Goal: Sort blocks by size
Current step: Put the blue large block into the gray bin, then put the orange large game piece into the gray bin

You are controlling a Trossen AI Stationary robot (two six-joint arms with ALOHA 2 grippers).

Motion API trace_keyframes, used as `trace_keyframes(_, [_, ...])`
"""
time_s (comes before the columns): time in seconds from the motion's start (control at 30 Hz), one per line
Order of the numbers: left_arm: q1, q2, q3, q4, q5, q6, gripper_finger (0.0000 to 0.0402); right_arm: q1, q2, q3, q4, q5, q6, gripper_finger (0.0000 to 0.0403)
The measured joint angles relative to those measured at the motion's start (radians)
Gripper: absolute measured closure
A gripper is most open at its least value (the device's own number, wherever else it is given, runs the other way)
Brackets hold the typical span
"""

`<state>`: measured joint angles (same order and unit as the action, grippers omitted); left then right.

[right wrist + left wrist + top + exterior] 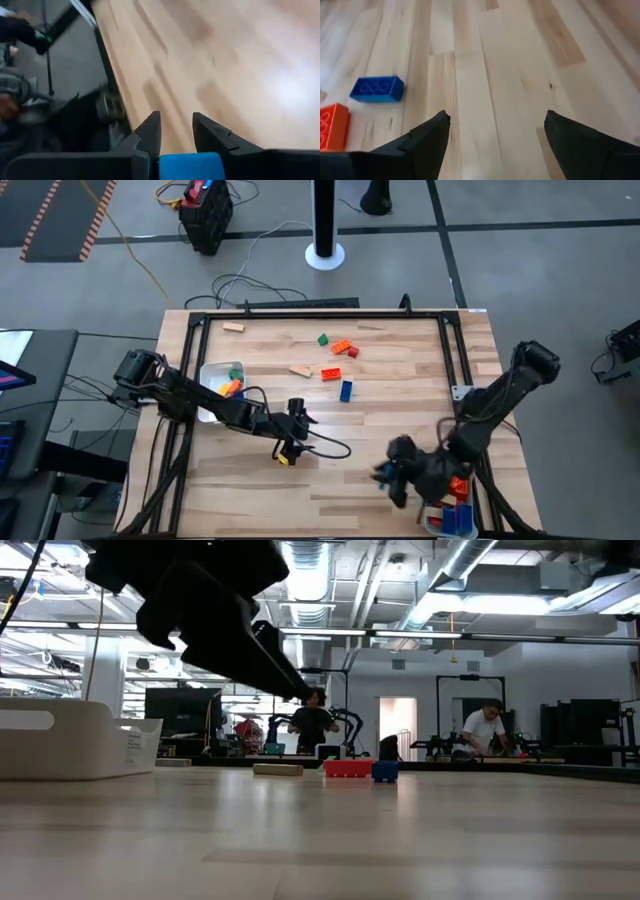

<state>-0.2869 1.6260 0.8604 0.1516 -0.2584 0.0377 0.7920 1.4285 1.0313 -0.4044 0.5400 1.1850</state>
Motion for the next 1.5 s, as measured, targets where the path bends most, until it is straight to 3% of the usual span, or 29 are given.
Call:
trace_keyframes(0.3, [-0.007, 0.0, 0.0, -0.046, 0.001, 0.0, 0.011, 0.248, 0.018, 0.0, -0.361, -0.234, 0.728, 0.0281])
trace_keyframes(0.47, [0.005, 0.0, 0.0, -0.059, 0.001, 0.005, 0.011, 0.365, 0.043, 0.0, -0.416, -0.239, 0.962, 0.0277])
trace_keyframes(0.53, [0.013, 0.0, 0.0, -0.06, 0.001, 0.007, 0.011, 0.39, 0.062, 0.0, -0.429, -0.238, 1.0, 0.025])
trace_keyframes(0.7, [0.043, 0.0, 0.0, -0.059, 0.002, 0.033, 0.011, 0.398, 0.098, 0.0, -0.428, -0.248, 0.984, 0.0163])
trace_keyframes(0.8, [0.058, 0.0, 0.0, -0.058, 0.002, 0.049, 0.011, 0.393, 0.094, 0.0, -0.439, -0.249, 0.984, 0.0137])
trace_keyframes(1.03, [0.109, 0.0, 0.0, -0.04, 0.002, 0.041, 0.011, 0.348, 0.066, 0.032, -0.559, -0.252, 0.964, 0.0131])
trace_keyframes(1.23, [0.186, 0.004, 0.0, -0.011, -0.008, 0.004, 0.011, 0.275, 0.056, 0.201, -0.901, -0.252, 0.934, 0.013])
trace_keyframes(1.37, [0.277, 0.05, 0.0, 0.046, 0.001, 0.027, 0.011, 0.173, 0.056, 0.233, -1.077, -0.096, 0.828, 0.013])
trace_keyframes(1.5, [0.359, 0.124, 0.038, 0.079, 0.047, 0.051, 0.011, 0.037, 0.056, 0.231, -1.017, 0.096, 0.562, 0.013])
